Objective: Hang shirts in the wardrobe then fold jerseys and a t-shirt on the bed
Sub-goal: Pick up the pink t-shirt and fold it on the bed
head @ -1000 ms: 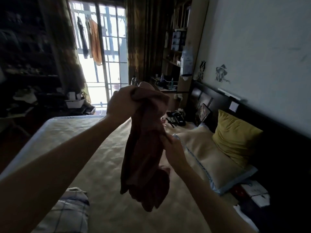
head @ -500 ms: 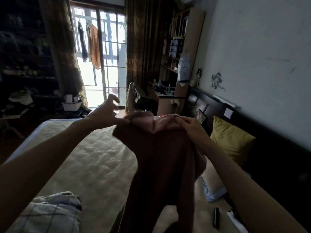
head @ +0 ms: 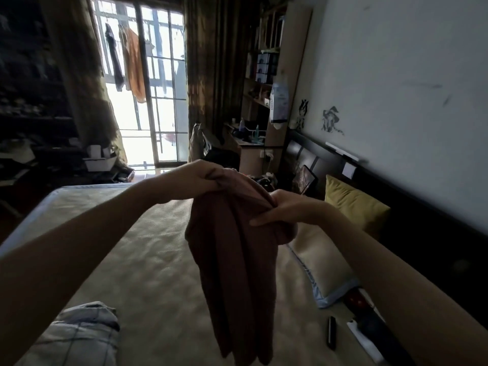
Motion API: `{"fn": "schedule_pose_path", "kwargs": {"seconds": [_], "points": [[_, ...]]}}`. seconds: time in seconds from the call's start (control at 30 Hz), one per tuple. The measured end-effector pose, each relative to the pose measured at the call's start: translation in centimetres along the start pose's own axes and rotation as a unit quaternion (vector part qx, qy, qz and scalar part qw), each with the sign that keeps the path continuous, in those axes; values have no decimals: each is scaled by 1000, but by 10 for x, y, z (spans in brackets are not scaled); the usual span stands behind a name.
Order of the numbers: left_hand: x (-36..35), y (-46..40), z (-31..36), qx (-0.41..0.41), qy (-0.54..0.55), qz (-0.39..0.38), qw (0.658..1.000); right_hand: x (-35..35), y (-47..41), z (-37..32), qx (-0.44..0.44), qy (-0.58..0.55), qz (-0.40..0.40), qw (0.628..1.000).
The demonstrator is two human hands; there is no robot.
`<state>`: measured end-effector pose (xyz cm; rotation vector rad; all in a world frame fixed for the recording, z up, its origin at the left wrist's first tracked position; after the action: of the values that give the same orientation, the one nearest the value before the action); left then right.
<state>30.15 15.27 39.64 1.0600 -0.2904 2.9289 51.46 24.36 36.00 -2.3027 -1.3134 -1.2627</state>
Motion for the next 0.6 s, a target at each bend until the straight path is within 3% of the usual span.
{"fn": "schedule_pose_path", "kwargs": {"seconds": [0.13, 0.27, 0.37, 0.43, 0.5, 0.6], "points": [[25, -8, -4, 12, -125, 29, 992, -4, -1, 27, -33, -42, 59, 997], [35, -6, -25, 49, -296, 54, 952, -3, -3, 8, 6, -105, 99, 990], [34, 3, -30, 47, -341, 146, 928, 0, -5, -16, 42, -174, 119, 977], [24, 12, -15, 55, -289, 158, 943, 2, -10, -25, 50, -201, 142, 968], [-2, 19, -4, 92, -124, 78, 985, 4, -18, -32, 44, -235, 172, 956], [-41, 27, -1, 123, 102, -18, 987, 12, -27, -40, 3, -353, 214, 911]]}}
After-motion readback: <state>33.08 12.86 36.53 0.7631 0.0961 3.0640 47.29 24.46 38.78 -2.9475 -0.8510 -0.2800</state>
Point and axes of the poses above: each hand's wrist, its own y-axis away from the middle knuckle, its own x-axis out of the back of the hand, z = x × y, the point moved 3 cm from there along -y, towards the middle knuckle, and after that the axes turned 7 degrees about y, right-handed, at the moved point
